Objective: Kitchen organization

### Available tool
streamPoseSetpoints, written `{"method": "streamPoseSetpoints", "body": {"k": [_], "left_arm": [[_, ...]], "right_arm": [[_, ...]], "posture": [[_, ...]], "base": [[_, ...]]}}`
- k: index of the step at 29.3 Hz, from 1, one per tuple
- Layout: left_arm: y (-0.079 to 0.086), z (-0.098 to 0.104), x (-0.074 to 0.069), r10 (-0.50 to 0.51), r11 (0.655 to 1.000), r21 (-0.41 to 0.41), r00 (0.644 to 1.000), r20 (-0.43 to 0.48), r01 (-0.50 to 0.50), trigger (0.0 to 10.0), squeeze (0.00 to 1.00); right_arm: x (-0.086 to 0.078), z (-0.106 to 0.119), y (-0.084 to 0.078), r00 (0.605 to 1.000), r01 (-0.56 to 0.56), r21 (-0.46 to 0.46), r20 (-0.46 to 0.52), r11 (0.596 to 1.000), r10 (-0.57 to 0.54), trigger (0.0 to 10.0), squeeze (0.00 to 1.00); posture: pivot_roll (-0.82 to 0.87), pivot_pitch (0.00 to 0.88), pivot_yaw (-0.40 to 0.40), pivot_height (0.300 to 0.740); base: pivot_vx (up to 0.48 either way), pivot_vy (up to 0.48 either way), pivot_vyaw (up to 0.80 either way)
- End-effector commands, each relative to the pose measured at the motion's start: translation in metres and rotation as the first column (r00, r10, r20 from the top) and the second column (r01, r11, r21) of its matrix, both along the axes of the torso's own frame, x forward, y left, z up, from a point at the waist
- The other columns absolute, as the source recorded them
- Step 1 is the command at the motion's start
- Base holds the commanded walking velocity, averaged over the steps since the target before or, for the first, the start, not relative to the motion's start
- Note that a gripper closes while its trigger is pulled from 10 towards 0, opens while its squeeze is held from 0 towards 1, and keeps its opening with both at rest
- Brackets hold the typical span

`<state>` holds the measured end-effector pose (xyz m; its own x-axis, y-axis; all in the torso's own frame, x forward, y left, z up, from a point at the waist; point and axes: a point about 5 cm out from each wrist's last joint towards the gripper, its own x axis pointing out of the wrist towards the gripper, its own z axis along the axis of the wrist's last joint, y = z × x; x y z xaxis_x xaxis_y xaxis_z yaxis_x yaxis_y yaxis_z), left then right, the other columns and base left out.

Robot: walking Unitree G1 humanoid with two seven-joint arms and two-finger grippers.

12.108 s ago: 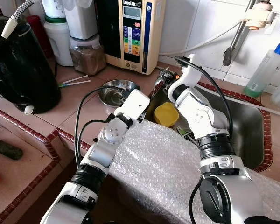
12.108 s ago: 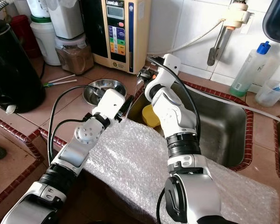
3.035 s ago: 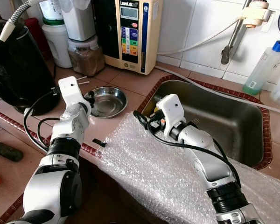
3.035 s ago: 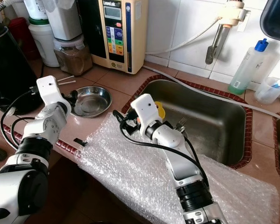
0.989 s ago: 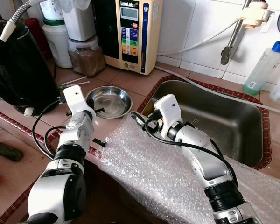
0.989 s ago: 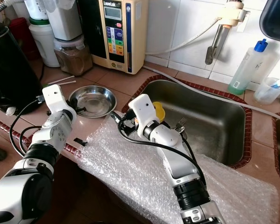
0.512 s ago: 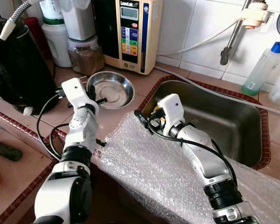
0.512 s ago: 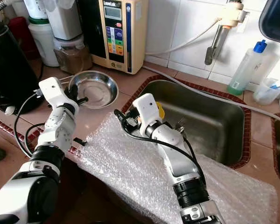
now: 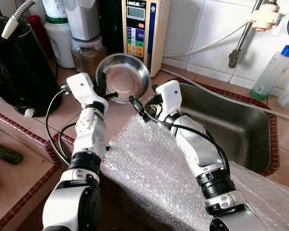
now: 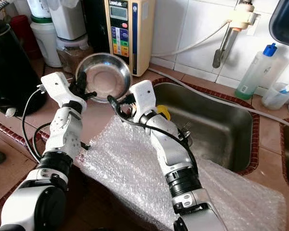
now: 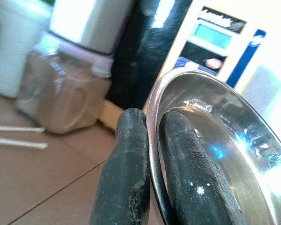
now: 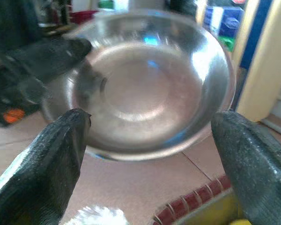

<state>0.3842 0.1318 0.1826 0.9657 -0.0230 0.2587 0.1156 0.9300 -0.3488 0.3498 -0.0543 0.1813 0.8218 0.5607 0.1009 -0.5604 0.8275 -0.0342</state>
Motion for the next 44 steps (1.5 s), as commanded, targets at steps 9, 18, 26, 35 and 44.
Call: {"method": "streamPoseSetpoints", "body": {"k": [9,18,26,35,44], "left_arm": [[-0.011,0.010,-0.003,-0.059,0.998,-0.013,0.995,0.086,0.060,0.0,0.00],[-0.016,0.013,-0.004,-0.085,0.996,-0.016,0.990,0.108,0.088,0.0,0.00],[-0.024,0.025,-0.007,-0.145,0.989,-0.003,0.973,0.180,0.148,0.0,0.00],[-0.031,0.027,-0.009,-0.179,0.984,0.020,0.965,0.193,0.178,0.0,0.00],[-0.026,0.026,-0.009,-0.162,0.987,0.045,0.969,0.189,0.156,0.0,0.00]], "right_arm": [[0.018,0.011,-0.011,0.991,0.132,0.100,-0.031,0.986,-0.130,10.0,0.00],[0.033,0.022,-0.017,0.974,0.219,0.231,-0.110,0.948,-0.198,0.0,0.00],[0.037,0.020,-0.018,0.967,0.234,0.266,-0.161,0.935,-0.196,0.0,0.00],[0.040,0.020,-0.024,0.958,0.274,0.277,-0.167,0.921,-0.234,0.0,0.00],[0.042,0.017,-0.030,0.944,0.318,0.268,-0.176,0.909,-0.278,0.0,0.00]], "posture": [[0.09,0.000,-0.019,0.740],[0.09,0.000,-0.024,0.740],[0.10,0.000,-0.030,0.740],[0.09,0.000,-0.024,0.740],[0.10,0.000,-0.025,0.740]], "base": [[0.000,0.000,0.00],[0.000,0.000,0.00],[0.000,0.000,0.00],[0.000,0.000,0.00],[0.000,0.000,0.00]]}}
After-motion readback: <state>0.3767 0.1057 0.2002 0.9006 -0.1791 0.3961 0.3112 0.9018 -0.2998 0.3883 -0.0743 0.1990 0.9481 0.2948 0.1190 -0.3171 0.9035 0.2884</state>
